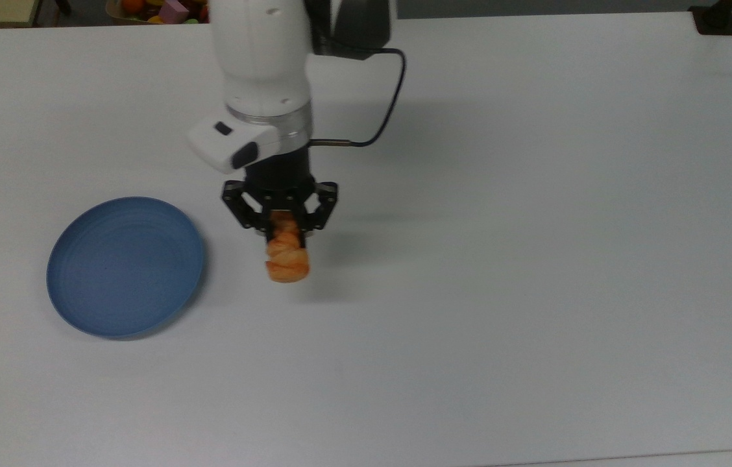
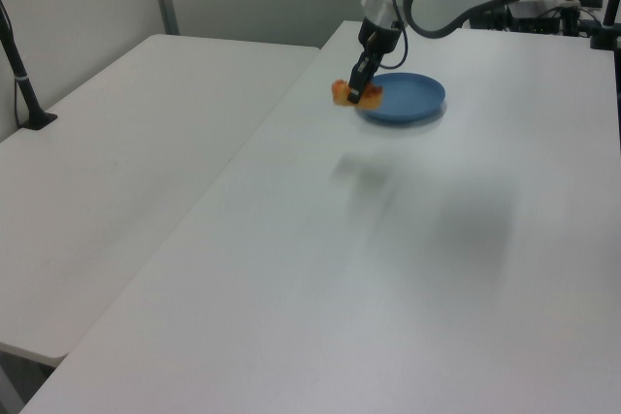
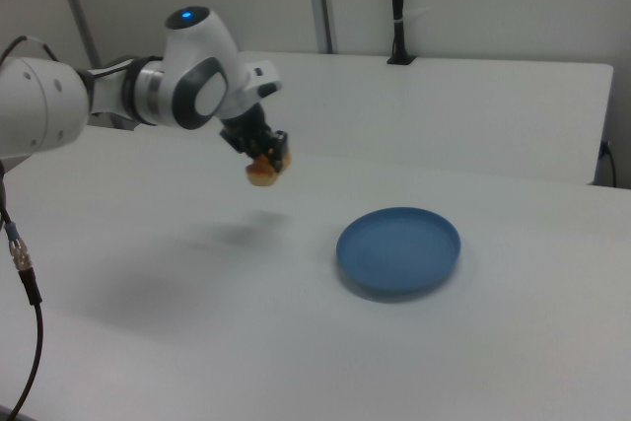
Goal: Put the bread on the table
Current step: 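Carry the bread roll away from the plate and lower it to the table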
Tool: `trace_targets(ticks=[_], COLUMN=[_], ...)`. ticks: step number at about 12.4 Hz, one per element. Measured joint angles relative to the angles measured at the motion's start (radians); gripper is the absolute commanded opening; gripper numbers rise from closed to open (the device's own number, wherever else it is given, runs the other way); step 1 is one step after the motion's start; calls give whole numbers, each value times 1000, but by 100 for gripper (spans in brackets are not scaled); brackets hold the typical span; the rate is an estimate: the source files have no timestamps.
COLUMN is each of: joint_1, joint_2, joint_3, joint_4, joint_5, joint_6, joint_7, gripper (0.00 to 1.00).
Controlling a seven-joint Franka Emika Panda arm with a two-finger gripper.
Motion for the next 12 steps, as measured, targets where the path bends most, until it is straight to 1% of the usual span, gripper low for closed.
trace_targets(ticks=[2, 4, 5, 6, 7, 9, 10, 11, 12], joint_1=[64, 147, 172, 217, 243, 304, 323, 331, 342], joint_2=[7, 27, 35, 51, 62, 112, 145, 165, 194], joint_3=[1, 2, 2, 2, 2, 2, 2, 2, 2], joint_4=[-7, -10, -10, -10, -11, -13, -12, -10, -7], joint_5=[-1, -2, -2, -13, -36, -122, -157, -169, -180], joint_6=[0, 6, 17, 44, 55, 81, 123, 146, 180], joint_7=[54, 112, 132, 175, 210, 336, 398, 432, 475], gripper=[41, 41, 41, 41, 41, 41, 41, 42, 46])
